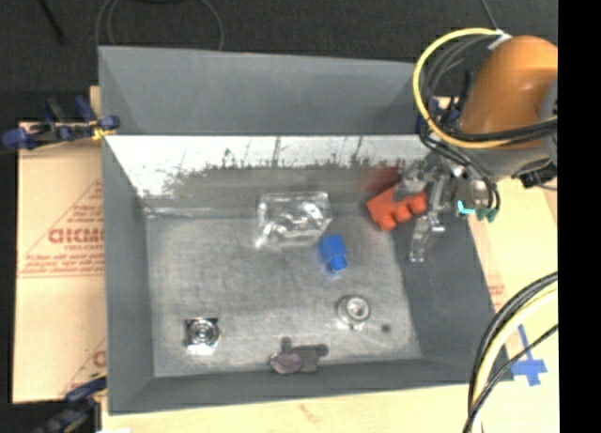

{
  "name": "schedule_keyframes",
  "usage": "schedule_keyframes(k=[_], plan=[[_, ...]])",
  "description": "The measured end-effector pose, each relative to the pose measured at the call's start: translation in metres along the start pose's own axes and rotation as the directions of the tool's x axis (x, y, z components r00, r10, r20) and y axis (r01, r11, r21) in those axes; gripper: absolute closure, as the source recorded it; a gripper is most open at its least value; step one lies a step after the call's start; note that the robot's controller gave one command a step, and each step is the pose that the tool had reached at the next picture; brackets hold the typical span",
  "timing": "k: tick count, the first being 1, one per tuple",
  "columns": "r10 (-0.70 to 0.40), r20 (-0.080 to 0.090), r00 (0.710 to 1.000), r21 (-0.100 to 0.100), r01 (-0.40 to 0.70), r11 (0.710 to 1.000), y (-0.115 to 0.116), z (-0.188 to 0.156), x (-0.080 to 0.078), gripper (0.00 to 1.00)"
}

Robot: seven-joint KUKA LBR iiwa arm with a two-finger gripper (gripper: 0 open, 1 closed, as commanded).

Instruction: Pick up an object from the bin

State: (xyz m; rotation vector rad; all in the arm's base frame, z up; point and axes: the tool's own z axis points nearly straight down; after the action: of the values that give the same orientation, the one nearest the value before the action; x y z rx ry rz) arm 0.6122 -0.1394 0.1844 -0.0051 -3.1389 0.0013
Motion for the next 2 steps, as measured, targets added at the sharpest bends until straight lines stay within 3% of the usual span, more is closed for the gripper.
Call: schedule_keyframes(k=[1, 2], plan=[[-0.289, 0.014, 0.957, 0.007, 0.289, 0.957, 0.036, 0.111, 0.039, 0.0], [-0.447, 0.017, 0.894, 0.01, 0.447, 0.895, 0.077, 0.11, 0.117, 0.0]])
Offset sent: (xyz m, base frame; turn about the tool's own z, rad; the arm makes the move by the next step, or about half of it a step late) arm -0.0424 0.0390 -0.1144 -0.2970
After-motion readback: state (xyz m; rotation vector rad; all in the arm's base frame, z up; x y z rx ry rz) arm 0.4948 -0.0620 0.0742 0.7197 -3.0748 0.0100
